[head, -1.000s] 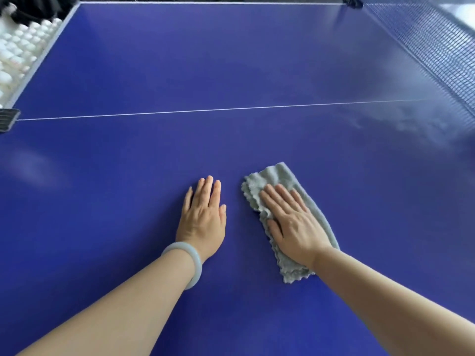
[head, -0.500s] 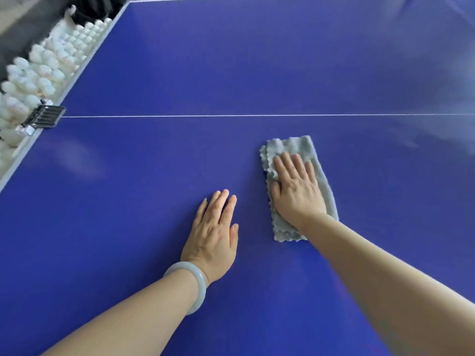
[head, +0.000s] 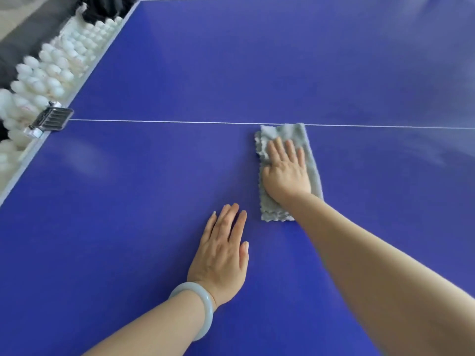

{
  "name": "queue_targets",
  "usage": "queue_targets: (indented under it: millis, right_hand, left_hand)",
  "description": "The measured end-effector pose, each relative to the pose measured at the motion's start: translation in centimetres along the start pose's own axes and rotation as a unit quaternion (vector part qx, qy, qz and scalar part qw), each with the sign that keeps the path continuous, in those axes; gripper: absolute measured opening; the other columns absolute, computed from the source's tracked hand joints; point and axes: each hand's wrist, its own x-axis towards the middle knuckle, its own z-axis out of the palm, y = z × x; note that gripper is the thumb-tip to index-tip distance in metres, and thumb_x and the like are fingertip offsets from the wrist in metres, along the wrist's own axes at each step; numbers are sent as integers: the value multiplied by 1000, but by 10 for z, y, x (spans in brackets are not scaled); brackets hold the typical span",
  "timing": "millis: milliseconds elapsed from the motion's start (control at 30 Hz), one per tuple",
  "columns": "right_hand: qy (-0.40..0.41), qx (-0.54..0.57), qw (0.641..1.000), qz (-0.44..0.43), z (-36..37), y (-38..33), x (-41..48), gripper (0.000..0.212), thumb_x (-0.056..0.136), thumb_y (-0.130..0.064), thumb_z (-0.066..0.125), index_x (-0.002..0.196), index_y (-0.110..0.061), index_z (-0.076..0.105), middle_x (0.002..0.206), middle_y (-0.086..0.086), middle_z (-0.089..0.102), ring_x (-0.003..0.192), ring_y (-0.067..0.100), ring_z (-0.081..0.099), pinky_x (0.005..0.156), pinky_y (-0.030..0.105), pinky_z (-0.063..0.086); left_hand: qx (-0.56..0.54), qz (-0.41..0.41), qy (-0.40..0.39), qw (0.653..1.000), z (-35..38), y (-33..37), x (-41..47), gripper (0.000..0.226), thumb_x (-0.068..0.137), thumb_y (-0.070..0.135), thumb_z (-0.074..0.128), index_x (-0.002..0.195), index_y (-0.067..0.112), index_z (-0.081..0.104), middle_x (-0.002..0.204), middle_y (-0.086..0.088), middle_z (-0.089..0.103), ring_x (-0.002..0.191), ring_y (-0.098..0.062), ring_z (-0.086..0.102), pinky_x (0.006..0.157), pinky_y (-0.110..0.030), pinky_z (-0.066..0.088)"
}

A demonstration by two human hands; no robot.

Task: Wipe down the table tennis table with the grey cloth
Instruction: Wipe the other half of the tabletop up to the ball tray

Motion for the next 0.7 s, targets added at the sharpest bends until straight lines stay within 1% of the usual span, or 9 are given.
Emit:
queue_targets:
  millis: [100,167,233,333,400,433,467,600,700]
  right_hand:
    - [-72,3,979,-192,7,-37,-2,58,102,-33,30,158,-26,19,166,-10,9,153,13,-2,123,33,-11]
    - [-72,0,975,-211,1,-16,4,56,105,-37,29,159,-28,18,166,-11,10,153,11,-1,123,30,-10]
    - [-15,0,992,-123,-10,27,8,55,105,-39,31,158,-26,21,166,-7,13,154,14,3,124,31,-5]
    - [38,-8,995,91,-27,79,10,59,104,-39,26,159,-19,17,167,-1,8,154,20,1,124,39,-2]
    - [37,-16,984,173,-22,69,15,62,102,-36,21,159,-16,11,167,1,2,154,23,-4,124,43,-5]
    - [40,-16,983,178,-17,52,18,62,102,-35,20,160,-15,9,167,1,1,154,25,-6,124,44,-7]
    - [38,-11,988,147,-12,31,21,62,102,-33,22,159,-15,10,167,1,2,154,26,-5,123,44,-8]
    - [-36,-3,992,-121,10,-38,21,56,105,-34,24,159,-22,17,167,-5,9,154,20,-1,124,38,-7]
    - [-29,-7,990,-135,1,-6,21,55,106,-37,26,159,-23,19,167,-5,10,154,17,1,124,35,-5]
  left_hand:
    - [1,-1,-10,1000,1,-1,0,61,100,34,18,155,11,27,163,-7,20,151,-21,17,123,-44,20]
    - [7,-1,-7,1000,2,-1,-1,60,100,34,19,155,12,27,163,-7,21,151,-21,18,122,-44,23]
    - [8,0,-8,1000,2,-1,-1,59,101,34,20,155,11,27,162,-7,23,151,-22,20,121,-44,23]
    - [13,2,-7,1000,3,-1,0,60,101,34,22,155,9,28,162,-8,24,150,-23,21,120,-45,23]
    - [10,0,-10,1000,2,-1,0,60,101,34,22,155,9,28,161,-9,25,150,-24,22,120,-46,27]
    - [7,-1,-9,1000,2,0,0,59,101,34,22,155,10,28,161,-9,25,150,-24,22,119,-46,27]
    - [5,-1,-9,1000,2,0,0,59,101,34,22,155,10,28,161,-9,26,150,-24,22,119,-46,27]
    - [6,-2,-17,1000,2,-2,1,59,101,34,20,156,13,25,162,-7,22,151,-22,18,122,-44,22]
    - [11,-3,-17,1000,1,-3,1,60,101,35,17,156,13,24,163,-6,20,151,-22,18,121,-44,23]
